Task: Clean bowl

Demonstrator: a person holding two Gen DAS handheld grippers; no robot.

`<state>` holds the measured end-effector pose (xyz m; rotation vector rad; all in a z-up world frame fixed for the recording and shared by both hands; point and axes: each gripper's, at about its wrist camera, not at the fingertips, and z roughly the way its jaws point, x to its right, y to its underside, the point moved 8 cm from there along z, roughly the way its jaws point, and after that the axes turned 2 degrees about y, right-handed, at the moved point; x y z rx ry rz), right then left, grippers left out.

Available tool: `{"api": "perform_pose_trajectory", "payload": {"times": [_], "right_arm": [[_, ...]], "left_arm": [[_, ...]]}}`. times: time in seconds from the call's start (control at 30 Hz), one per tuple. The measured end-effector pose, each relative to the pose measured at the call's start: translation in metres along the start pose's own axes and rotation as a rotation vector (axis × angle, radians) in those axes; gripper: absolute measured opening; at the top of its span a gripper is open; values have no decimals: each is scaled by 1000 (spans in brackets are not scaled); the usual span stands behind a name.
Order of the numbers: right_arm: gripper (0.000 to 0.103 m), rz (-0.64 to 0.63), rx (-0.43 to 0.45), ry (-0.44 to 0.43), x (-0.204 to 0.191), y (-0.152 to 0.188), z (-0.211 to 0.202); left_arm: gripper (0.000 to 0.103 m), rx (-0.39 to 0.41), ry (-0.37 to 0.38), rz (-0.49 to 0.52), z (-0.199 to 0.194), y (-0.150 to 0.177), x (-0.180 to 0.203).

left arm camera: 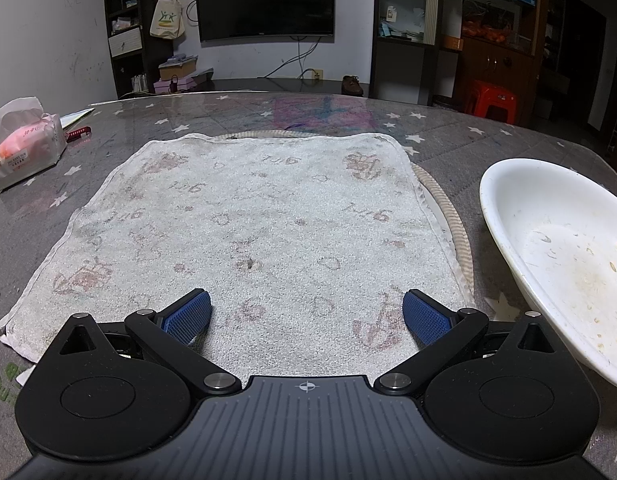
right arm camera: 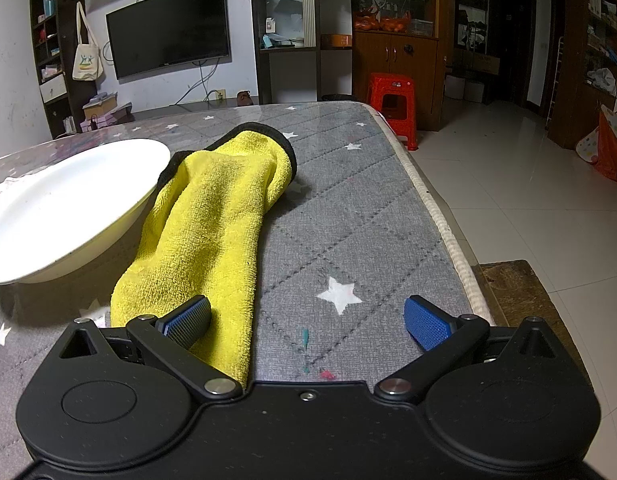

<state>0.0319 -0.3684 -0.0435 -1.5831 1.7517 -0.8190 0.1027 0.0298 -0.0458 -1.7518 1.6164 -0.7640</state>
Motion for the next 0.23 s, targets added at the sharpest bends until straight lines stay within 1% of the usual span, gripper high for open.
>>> {"api": "perform_pose_trajectory", "payload": {"times": [0.23], "right_arm": [[103,0,0,0,0,0,1]], "left_arm": [[103,0,0,0,0,0,0]]}}
